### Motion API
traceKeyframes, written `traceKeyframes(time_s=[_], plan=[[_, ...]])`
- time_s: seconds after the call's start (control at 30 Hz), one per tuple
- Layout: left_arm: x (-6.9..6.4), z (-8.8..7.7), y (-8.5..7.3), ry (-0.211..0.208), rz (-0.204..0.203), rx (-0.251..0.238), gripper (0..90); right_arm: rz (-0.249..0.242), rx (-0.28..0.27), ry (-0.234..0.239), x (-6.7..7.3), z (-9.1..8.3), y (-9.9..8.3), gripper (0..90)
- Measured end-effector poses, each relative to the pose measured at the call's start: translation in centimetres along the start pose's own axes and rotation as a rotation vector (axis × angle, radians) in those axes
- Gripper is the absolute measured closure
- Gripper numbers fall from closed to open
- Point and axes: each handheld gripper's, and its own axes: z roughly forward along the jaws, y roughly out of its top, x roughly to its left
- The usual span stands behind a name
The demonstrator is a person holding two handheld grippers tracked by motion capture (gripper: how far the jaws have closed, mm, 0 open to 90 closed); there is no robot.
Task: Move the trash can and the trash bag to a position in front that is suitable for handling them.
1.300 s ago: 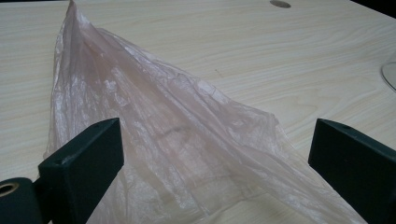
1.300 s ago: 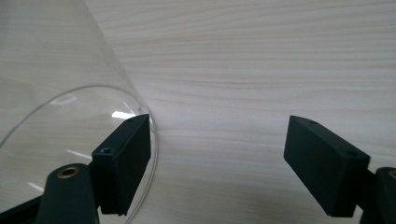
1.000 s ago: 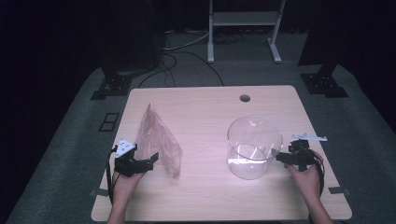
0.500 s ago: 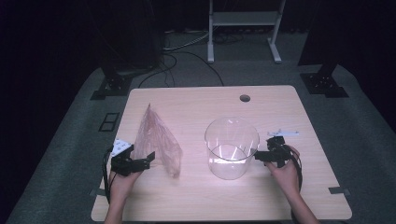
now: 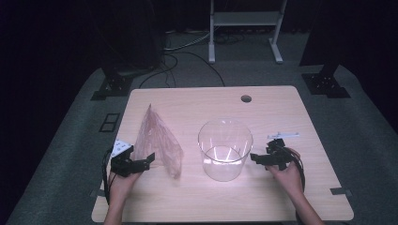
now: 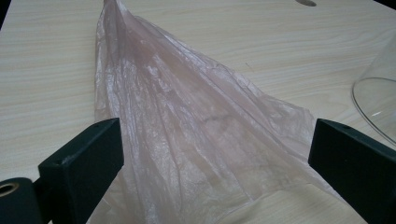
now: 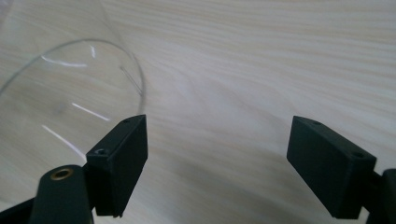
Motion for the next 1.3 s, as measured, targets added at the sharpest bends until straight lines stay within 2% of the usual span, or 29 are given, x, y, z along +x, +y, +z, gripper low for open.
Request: traceKeyframes(time_s=[0.1,0.13,0.2,0.27,0.33,0.37,0.47,0.5,0.53,0.57,0.73,0.87,0.93,0.97,1.07,1.13,1.17,1.27,1.3], plan=[[0.0,0.0,0.0,0.003,0.002,0.004,1.8,-0.004,0.006,0.005,-0.8,-0.7,-0.7,19.6],[0.0,0.1,0.0,0.003,0.001,0.007,1.9,0.000,0.012,0.009,-1.6,-1.4,-1.4,19.6],[0.0,0.1,0.0,0.004,0.005,0.010,1.9,0.004,0.014,0.014,-1.9,-1.8,-1.8,19.6],[0.0,0.2,0.0,0.005,0.011,0.015,1.9,0.003,0.008,0.009,-2.8,-2.7,-3.0,19.8],[0.0,0.2,0.0,0.007,0.013,0.018,1.9,0.018,0.002,0.012,-3.0,-2.9,-3.5,20.3],[0.1,0.3,0.0,0.016,0.020,0.028,2.0,0.048,-0.014,0.027,-3.5,-3.1,-4.3,21.3],[0.3,0.5,0.0,0.022,0.033,0.033,3.8,0.063,-0.018,0.042,-3.4,-3.5,-4.3,21.3],[0.6,0.7,-0.1,0.026,0.035,0.049,4.4,0.035,-0.051,0.024,-3.0,-3.9,-4.1,21.5],[0.6,0.7,-0.1,0.026,0.035,0.049,5.4,0.035,-0.051,0.024,-3.0,-3.9,-4.1,21.5],[0.8,0.9,-0.1,0.030,0.047,0.075,6.4,0.014,-0.067,0.016,-2.8,-4.0,-3.9,21.5],[1.2,1.0,-0.3,0.036,0.062,0.123,13.2,-0.013,-0.059,0.006,-2.6,-3.5,-3.9,21.5],[1.6,1.1,-0.5,0.038,0.061,0.186,24.4,-0.019,-0.067,0.014,-2.6,-3.3,-3.9,21.6],[1.6,1.1,-0.5,0.044,0.060,0.216,36.9,-0.024,-0.073,0.014,-2.6,-3.4,-3.8,21.6],[1.6,1.1,-0.5,0.044,0.060,0.216,41.0,-0.024,-0.073,0.014,-2.6,-3.4,-3.8,21.6],[1.5,1.4,-0.6,0.016,0.083,0.273,55.4,-0.026,-0.076,0.022,-2.6,-3.4,-3.8,21.6],[1.4,1.4,-0.7,0.006,0.089,0.285,64.7,-0.027,-0.076,0.024,-2.7,-3.4,-3.8,21.6],[1.2,1.5,-0.7,-0.015,0.104,0.307,67.9,-0.027,-0.075,0.027,-2.6,-3.4,-3.8,21.6],[0.9,1.6,-0.7,-0.034,0.120,0.323,76.5,-0.028,-0.077,0.030,-2.6,-3.4,-3.8,21.6],[0.6,1.6,-0.7,-0.056,0.129,0.338,78.4,-0.026,-0.077,0.034,-2.6,-3.5,-3.8,21.7]])
